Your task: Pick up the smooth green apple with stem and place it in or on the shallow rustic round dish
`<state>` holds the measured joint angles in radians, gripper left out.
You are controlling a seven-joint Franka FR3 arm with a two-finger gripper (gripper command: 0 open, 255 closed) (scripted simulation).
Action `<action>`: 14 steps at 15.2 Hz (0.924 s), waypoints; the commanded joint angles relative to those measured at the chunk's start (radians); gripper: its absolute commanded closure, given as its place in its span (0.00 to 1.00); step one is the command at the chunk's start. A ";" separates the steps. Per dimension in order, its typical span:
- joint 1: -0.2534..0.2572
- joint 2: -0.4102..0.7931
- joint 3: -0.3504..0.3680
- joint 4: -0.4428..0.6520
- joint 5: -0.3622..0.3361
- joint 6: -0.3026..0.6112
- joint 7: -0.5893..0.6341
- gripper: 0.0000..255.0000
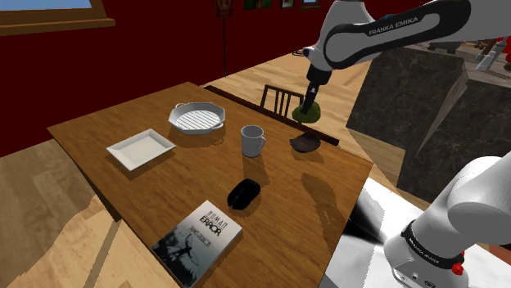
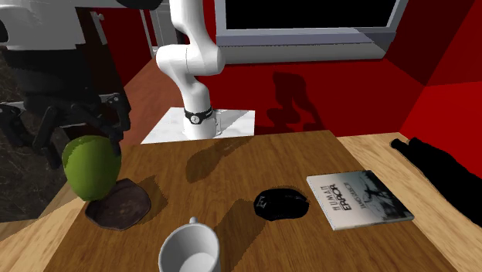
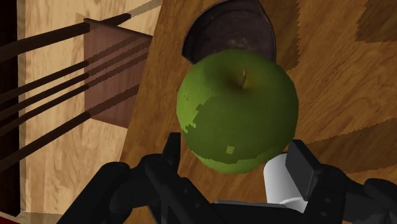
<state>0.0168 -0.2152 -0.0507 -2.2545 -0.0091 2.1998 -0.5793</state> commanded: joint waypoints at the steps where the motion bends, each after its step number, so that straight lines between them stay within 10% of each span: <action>1: 0.000 0.011 -0.001 -0.017 0.000 0.028 -0.002 1.00; 14: 0.000 0.079 -0.003 -0.108 0.004 0.188 -0.005 1.00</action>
<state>0.0170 -0.1374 -0.0533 -2.3608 -0.0050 2.3838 -0.5838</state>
